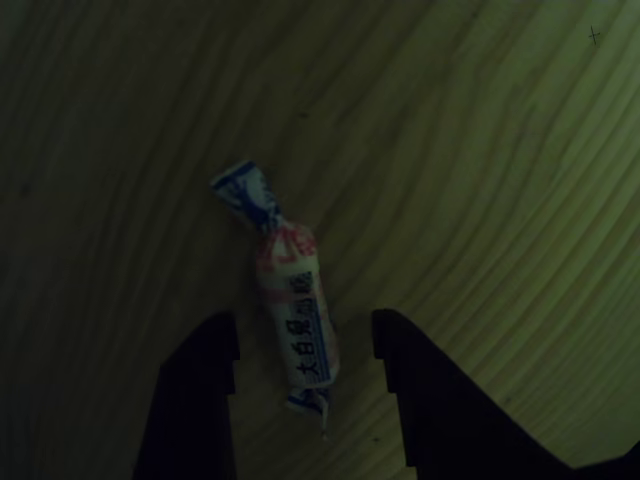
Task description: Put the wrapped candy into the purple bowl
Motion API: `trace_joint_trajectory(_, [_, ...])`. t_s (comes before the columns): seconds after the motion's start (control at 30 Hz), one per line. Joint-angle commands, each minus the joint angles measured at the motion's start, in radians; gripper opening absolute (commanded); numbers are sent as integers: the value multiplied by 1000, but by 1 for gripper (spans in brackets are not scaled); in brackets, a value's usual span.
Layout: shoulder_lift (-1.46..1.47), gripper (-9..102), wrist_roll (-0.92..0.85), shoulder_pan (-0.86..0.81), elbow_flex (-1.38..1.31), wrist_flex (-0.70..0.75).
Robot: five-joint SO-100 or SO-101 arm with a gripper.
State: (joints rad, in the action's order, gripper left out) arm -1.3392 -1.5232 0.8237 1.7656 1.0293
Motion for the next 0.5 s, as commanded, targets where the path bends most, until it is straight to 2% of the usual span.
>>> trace_joint_trajectory(0.0, [-11,25,14,0,-54,-6])
trace_joint_trajectory(0.2, [2,24,26,3,-38,-26])
trace_joint_trajectory(0.47, [6,14,26,3,-9,-34])
